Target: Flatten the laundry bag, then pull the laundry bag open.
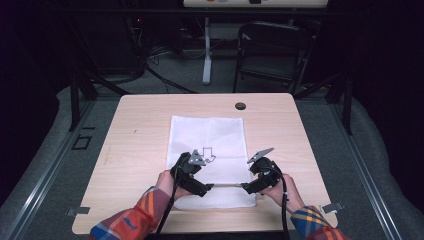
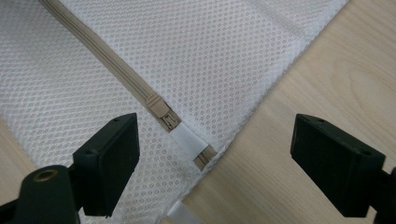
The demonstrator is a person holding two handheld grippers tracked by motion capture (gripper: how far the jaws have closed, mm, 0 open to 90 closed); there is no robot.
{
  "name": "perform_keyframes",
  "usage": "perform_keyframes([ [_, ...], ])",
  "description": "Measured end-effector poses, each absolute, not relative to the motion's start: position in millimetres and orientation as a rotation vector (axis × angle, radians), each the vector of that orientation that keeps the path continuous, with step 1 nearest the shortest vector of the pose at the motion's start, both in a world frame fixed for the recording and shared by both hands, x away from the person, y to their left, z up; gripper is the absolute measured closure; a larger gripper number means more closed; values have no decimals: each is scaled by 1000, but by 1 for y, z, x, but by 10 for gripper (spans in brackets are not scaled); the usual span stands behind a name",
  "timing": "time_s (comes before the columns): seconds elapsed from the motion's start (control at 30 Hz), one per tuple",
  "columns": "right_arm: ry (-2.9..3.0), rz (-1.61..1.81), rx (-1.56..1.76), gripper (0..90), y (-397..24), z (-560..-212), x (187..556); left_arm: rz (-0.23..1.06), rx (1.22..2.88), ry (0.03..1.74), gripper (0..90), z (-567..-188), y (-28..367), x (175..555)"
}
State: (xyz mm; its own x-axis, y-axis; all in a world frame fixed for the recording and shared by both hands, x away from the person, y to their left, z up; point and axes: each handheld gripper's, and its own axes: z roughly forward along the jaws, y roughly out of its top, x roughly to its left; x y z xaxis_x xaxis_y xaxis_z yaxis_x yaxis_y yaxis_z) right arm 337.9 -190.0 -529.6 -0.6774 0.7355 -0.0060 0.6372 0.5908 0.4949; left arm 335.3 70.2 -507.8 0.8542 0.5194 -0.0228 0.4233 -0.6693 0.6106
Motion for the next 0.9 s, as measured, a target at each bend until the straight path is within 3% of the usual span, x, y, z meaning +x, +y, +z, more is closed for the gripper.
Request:
perform_keyframes([
  [0.6, 2618, 684, 1151, 169, -190, -532, 337, 194, 2413, 661, 126, -512, 57, 337],
  [0.83, 2622, 675, 1120, 269, -188, -530, 337, 180, 2425, 636, 149, -515, 49, 340],
  [0.87, 2635, 675, 1115, 344, -189, -530, 337, 173, 2426, 630, 160, -515, 45, 340],
  [0.9, 2635, 675, 1115, 344, -189, -530, 337, 173, 2426, 630, 164, -515, 45, 340],
])
